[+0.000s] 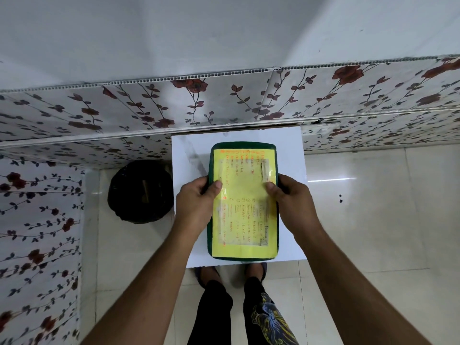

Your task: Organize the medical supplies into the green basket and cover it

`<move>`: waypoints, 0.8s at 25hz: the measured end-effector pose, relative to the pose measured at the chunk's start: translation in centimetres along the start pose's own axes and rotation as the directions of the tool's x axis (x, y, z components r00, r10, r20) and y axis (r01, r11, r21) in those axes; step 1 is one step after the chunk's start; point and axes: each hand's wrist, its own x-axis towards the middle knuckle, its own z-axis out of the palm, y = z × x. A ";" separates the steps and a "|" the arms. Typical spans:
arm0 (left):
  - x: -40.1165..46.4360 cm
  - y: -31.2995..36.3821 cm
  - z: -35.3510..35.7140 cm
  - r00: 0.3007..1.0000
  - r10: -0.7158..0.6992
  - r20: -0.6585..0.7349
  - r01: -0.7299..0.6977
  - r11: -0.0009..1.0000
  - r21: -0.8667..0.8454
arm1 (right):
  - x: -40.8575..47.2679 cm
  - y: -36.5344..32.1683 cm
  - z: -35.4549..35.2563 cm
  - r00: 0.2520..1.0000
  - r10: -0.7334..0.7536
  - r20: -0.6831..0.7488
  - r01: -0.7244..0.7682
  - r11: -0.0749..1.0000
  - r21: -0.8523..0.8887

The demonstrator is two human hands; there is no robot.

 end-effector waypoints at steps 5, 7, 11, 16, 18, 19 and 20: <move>-1.2 0.3 -1.1 0.995 -0.042 0.092 0.044 0.999 -0.020 | -0.6 -0.1 -0.4 0.998 0.019 0.055 -0.021 0.998 0.051; -3.1 -0.6 -2.2 0.976 -0.118 0.186 0.110 0.993 0.051 | -2.0 0.7 -1.0 0.990 0.069 0.122 -0.067 0.997 -0.024; -6.6 -2.6 -2.7 0.938 -0.187 0.293 0.164 0.981 0.099 | -5.5 2.8 -1.5 0.954 0.131 0.269 -0.082 0.979 -0.186; -6.4 -2.3 -2.0 0.959 -0.181 0.217 0.157 0.980 0.124 | -5.1 2.9 -1.1 0.960 0.146 0.239 -0.119 0.985 -0.123; -6.6 -2.5 -1.8 0.967 -0.171 0.188 0.155 0.983 0.098 | -4.8 2.7 -1.2 0.962 0.131 0.241 -0.096 0.984 -0.150; -6.7 -2.5 -1.6 0.972 -0.164 0.168 0.153 0.985 0.078 | -4.6 2.4 -1.2 0.963 0.117 0.243 -0.078 0.983 -0.163; -6.7 -2.4 -1.4 0.975 -0.166 0.150 0.158 0.985 0.067 | -4.4 2.1 -1.2 0.965 0.102 0.242 -0.059 0.982 -0.178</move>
